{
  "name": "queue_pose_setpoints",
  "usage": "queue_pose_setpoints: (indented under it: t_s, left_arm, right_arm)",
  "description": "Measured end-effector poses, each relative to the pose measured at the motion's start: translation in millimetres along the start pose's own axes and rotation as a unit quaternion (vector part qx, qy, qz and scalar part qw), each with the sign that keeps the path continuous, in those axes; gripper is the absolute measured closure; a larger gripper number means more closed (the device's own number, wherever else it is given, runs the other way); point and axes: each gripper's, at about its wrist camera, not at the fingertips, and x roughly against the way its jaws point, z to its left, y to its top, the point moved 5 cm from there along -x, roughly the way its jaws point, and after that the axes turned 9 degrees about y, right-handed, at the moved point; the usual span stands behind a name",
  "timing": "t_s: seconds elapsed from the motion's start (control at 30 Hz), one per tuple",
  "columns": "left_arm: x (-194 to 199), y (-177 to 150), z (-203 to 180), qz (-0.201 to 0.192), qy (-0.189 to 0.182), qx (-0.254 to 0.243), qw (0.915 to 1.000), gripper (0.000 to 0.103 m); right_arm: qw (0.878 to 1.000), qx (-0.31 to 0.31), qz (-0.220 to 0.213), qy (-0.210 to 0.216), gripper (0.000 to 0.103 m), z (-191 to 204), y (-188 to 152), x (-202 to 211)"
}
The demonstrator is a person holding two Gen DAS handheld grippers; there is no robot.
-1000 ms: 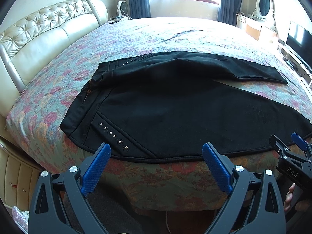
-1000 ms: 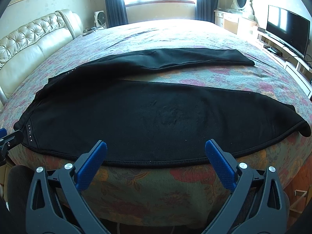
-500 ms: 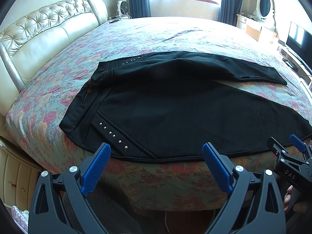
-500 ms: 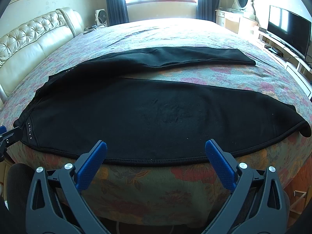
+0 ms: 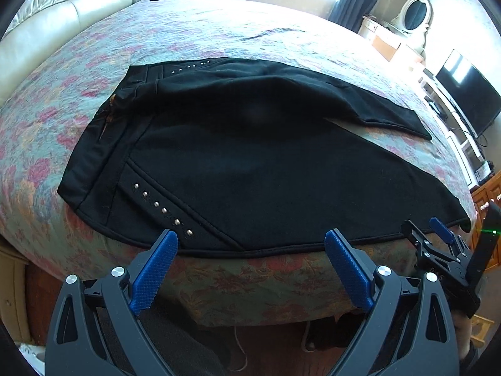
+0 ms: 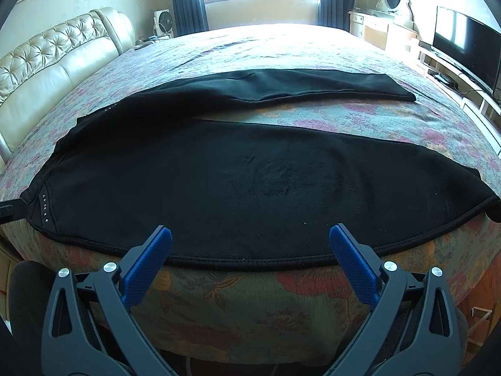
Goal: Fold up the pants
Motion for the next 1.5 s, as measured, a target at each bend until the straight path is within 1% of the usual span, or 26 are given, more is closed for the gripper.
queue_pose_setpoints:
  t_s: [0.07, 0.17, 0.27, 0.3, 0.37, 0.47, 0.5, 0.53, 0.6, 0.63, 0.67, 0.7, 0.73, 0.77, 0.8, 0.83, 0.93, 1.0, 1.07, 1.13, 1.27, 1.33, 1.37, 1.4, 1.43, 1.5]
  left_arm:
    - [-0.7, 13.0, 17.7, -0.017, 0.015, -0.012, 0.9997, 0.009]
    - [-8.6, 40.2, 49.8, -0.032, 0.012, -0.027, 0.999, 0.009]
    - [-25.7, 79.1, 92.3, -0.058, 0.085, -0.032, 0.9942, 0.009]
    - [-35.6, 90.5, 104.3, -0.058, 0.097, -0.041, 0.9927, 0.009]
    - [-66.3, 110.6, 133.6, -0.015, 0.122, -0.057, 0.9907, 0.009]
    - [-88.9, 148.1, 173.7, -0.033, 0.138, -0.04, 0.989, 0.009]
    - [-97.6, 157.9, 183.8, -0.025, 0.118, -0.027, 0.9924, 0.009]
    - [-110.9, 165.8, 194.3, -0.002, 0.089, -0.012, 0.996, 0.009]
    - [-139.2, 180.5, 216.5, 0.04, 0.093, 0.018, 0.9947, 0.009]
    - [-151.2, 185.5, 225.5, 0.053, 0.081, 0.032, 0.9948, 0.009]
    - [-162.8, 190.5, 232.3, 0.061, 0.051, 0.055, 0.9954, 0.009]
    - [-171.7, 195.9, 237.7, 0.062, 0.006, 0.086, 0.9943, 0.009]
    - [-178.8, 200.4, 241.2, 0.063, -0.045, 0.12, 0.9897, 0.009]
    - [-186.1, 205.1, 244.2, 0.066, -0.08, 0.148, 0.9835, 0.009]
    - [-191.5, 209.7, 244.9, 0.067, -0.102, 0.161, 0.9794, 0.009]
    - [-196.6, 215.3, 242.9, 0.061, -0.106, 0.157, 0.98, 0.009]
    - [-208.3, 227.3, 234.1, 0.044, -0.072, 0.106, 0.9908, 0.009]
    - [-211.7, 234.5, 229.9, 0.032, -0.078, 0.094, 0.992, 0.009]
    - [-214.0, 240.4, 225.5, 0.027, -0.108, 0.093, 0.9895, 0.009]
    - [-215.0, 242.4, 213.1, 0.029, -0.162, 0.088, 0.9824, 0.009]
    - [-215.4, 236.0, 204.0, 0.02, -0.184, 0.075, 0.9798, 0.009]
    - [-212.8, 234.8, 212.7, 0.012, -0.221, 0.115, 0.9684, 0.01]
    - [-213.1, 234.5, 216.1, 0.011, -0.233, 0.133, 0.9632, 0.023]
    - [-216.3, 232.2, 219.1, 0.019, -0.22, 0.138, 0.9654, 0.061]
    - [-222.9, 229.4, 220.6, 0.035, -0.202, 0.135, 0.9694, 0.079]
    - [-224.1, 225.4, 224.2, 0.032, -0.208, 0.142, 0.9673, 0.079]
  right_arm:
    - [1.0, 0.002, 0.008, 0.002, 0.002, 2.0, 1.4, -6.9]
    - [1.0, 0.011, 0.019, 0.008, 0.002, 8.6, 5.8, -17.3]
    - [0.999, 0.022, 0.026, 0.017, 0.002, 19.1, 12.8, -26.6]
    - [0.999, 0.024, 0.028, 0.02, 0.002, 22.6, 15.7, -29.7]
    - [0.999, 0.026, 0.029, 0.028, 0.002, 29.7, 21.2, -35.0]
    - [0.998, 0.031, 0.034, 0.042, 0.002, 41.7, 29.0, -43.6]
    - [0.998, 0.031, 0.037, 0.047, 0.002, 44.5, 31.5, -46.1]
    - [0.997, 0.031, 0.038, 0.052, 0.002, 48.3, 34.2, -48.3]
    - [0.997, 0.034, 0.037, 0.061, 0.002, 55.3, 39.9, -51.7]
    - [0.997, 0.036, 0.037, 0.065, 0.002, 58.0, 42.4, -53.4]
    - [0.996, 0.038, 0.037, 0.068, 0.002, 60.8, 44.7, -55.5]
    - [0.996, 0.04, 0.039, 0.07, 0.002, 62.1, 46.2, -57.8]
    - [0.996, 0.041, 0.041, 0.072, 0.002, 63.3, 47.2, -60.4]
    - [0.995, 0.041, 0.044, 0.074, 0.002, 63.8, 47.8, -63.2]
    - [0.995, 0.041, 0.047, 0.075, 0.002, 63.3, 48.4, -66.8]
    - [0.995, 0.04, 0.052, 0.076, 0.002, 62.7, 48.4, -70.3]
    - [0.995, 0.034, 0.064, 0.075, 0.002, 57.0, 45.8, -80.5]
    - [0.994, 0.024, 0.071, 0.078, 0.002, 51.8, 43.9, -87.0]
    - [0.993, 0.007, 0.079, 0.085, 0.002, 47.0, 41.3, -93.1]
    - [0.993, -0.001, 0.076, 0.092, 0.002, 44.3, 40.9, -95.9]
    - [0.992, 0.003, 0.074, 0.101, 0.002, 43.1, 44.1, -95.1]
    - [0.991, -0.003, 0.072, 0.109, 0.002, 41.1, 46.7, -93.7]
    - [0.991, -0.008, 0.071, 0.112, 0.002, 39.6, 48.1, -93.5]
    - [0.991, -0.013, 0.071, 0.115, 0.002, 38.5, 49.6, -94.1]
    - [0.99, -0.017, 0.072, 0.118, 0.002, 36.8, 51.0, -94.9]
    - [0.989, -0.025, 0.077, 0.127, 0.002, 34.5, 53.7, -95.8]
